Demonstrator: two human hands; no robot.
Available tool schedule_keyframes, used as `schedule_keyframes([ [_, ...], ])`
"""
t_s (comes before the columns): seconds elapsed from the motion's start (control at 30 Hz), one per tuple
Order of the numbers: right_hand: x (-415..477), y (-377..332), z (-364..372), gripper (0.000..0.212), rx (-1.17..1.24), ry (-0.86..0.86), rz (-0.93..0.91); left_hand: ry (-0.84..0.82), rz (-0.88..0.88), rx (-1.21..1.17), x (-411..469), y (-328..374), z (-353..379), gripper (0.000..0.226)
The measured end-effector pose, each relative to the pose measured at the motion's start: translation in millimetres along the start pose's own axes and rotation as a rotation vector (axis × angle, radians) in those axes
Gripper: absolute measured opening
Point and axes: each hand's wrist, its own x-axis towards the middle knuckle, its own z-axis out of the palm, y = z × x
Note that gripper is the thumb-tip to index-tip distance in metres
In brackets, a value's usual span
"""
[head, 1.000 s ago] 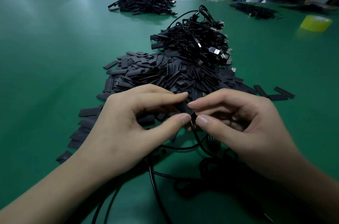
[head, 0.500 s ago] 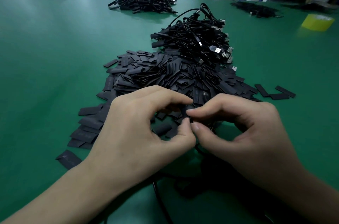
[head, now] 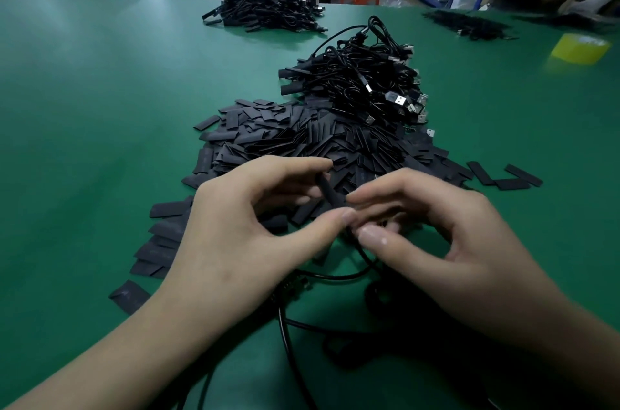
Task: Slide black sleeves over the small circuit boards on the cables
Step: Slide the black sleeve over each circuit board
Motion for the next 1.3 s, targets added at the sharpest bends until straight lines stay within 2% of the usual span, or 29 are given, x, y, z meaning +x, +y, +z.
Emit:
schedule_keyframes([
  [0.13,3.7,0.2,-1.3,0.019,-0.388,-0.105,-0.114,0.075,-0.001,0.053,1.7,-0.7,-2.7,0.049],
  [0.27,4.6,-1.7,-6.9,0.02,-0.311,-0.075,-0.048,0.016,0.003,0.216,2.9,-0.9,-7.6,0.06],
  [0.33,10.3,-4.6,-20.7,0.021,-0.199,0.014,0.033,-0.003,0.031,0.351,6.1,0.1,-16.4,0.05],
  [0.4,24.0,-6.6,-41.8,0.021,-0.129,0.115,0.114,-0.086,0.047,0.479,11.8,3.0,-28.9,0.042],
  [0.53,85.8,-8.0,-84.1,0.015,-0.513,0.17,0.07,-0.369,-0.065,0.707,21.2,5.8,-52.3,0.064],
  [0.63,155.2,-13.4,-100.3,0.016,-0.727,0.212,-0.003,-0.549,-0.129,0.713,22.2,7.8,-59.6,0.073],
  [0.7,204.1,-11.3,-107.2,0.029,-0.856,0.225,-0.002,-0.624,-0.156,0.68,22.2,6.9,-60.4,0.069],
  [0.77,234.0,-13.8,-105.6,0.037,-0.898,0.174,0.066,-0.661,-0.179,0.616,22.8,4.9,-59.3,0.047],
  [0.83,238.3,-20.1,-94.8,0.037,-0.858,0.131,0.042,-0.665,-0.212,0.486,23.1,2.9,-58.7,0.022],
  [0.9,212.3,-32.5,-72.3,0.03,-0.774,0.081,-0.04,-0.668,-0.287,0.285,23.7,3.2,-58.6,0.016],
  [0.93,189.9,-37.0,-59.2,0.03,-0.715,-0.005,-0.051,-0.664,-0.322,0.186,24.2,4.0,-58.7,0.015],
  [1.03,109.8,-41.4,-22.9,0.04,-0.474,-0.409,0.022,-0.59,-0.355,-0.025,25.7,8.8,-58.3,0.016],
  [1.1,69.2,-38.3,-11.8,0.039,-0.309,-0.551,0.092,-0.503,-0.347,-0.139,26.0,12.8,-55.9,0.023],
  [1.17,42.9,-34.7,-5.5,0.031,-0.077,-0.541,0.146,-0.406,-0.347,-0.219,25.4,16.2,-51.9,0.028],
  [1.3,20.6,-32.1,7.6,0.025,0.149,-0.253,0.2,-0.377,-0.307,-0.24,19.7,17.9,-41.7,0.03],
])
